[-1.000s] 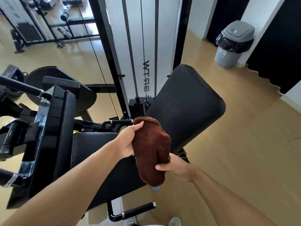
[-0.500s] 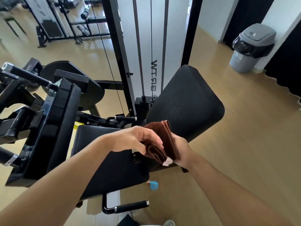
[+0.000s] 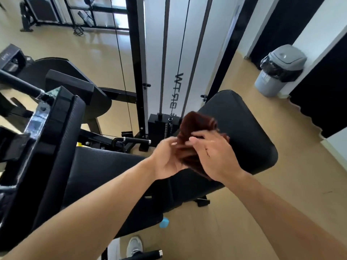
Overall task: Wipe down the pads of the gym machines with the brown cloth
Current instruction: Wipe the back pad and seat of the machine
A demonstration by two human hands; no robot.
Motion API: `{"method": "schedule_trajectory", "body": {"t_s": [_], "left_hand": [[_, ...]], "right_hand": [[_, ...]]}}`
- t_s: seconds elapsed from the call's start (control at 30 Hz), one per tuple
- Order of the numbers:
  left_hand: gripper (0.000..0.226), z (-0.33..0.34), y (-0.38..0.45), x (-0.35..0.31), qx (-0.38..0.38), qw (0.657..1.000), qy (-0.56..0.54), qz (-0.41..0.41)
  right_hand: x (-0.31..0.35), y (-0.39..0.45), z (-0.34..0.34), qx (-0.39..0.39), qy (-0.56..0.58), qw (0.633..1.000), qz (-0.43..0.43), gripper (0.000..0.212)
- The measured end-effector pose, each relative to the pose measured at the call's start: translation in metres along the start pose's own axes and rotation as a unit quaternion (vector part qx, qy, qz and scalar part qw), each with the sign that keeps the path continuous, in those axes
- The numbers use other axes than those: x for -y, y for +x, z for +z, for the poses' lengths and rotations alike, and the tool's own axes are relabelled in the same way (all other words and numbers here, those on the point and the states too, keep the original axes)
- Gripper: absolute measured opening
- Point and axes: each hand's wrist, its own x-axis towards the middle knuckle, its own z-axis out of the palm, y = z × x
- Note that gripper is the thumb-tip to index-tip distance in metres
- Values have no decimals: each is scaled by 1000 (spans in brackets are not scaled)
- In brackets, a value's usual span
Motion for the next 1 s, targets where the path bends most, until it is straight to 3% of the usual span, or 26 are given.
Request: {"method": "schedule_trajectory", "body": {"t_s": [0.07, 0.13, 0.2, 0.33, 0.43, 0.53, 0.67, 0.8, 0.9, 1.0], "left_hand": [[47, -28, 20, 12, -29, 995, 32, -91], [45, -51, 36, 30, -83, 973, 124, -178], [43, -69, 48, 43, -126, 941, 211, -232], [35, -102, 68, 44, -208, 926, 239, -204], [23, -125, 82, 31, -258, 924, 223, -172], [16, -145, 96, 17, -294, 921, 213, -143], [17, -172, 114, 9, -302, 909, 270, -102], [21, -205, 113, 21, -309, 885, 333, -104], [21, -229, 99, 36, -327, 855, 378, -135], [19, -248, 89, 44, -336, 836, 401, -167]], "right_hand": [[-12, 11, 24, 103, -183, 978, 1, 72], [-27, 10, 58, 159, -310, 937, -3, 42], [-35, 8, 94, 218, -363, 905, 32, 55], [-36, 18, 133, 265, -435, 861, -11, 70], [-48, 32, 140, 316, -451, 832, -69, 76], [-58, 78, 141, 321, -484, 809, -89, 67], [-72, 150, 148, 256, -511, 820, -27, 63], [-70, 150, 188, 247, -459, 853, 0, 70], [-61, 116, 227, 289, -424, 857, -52, 93], [-52, 58, 266, 406, -406, 806, -145, 100]]}}
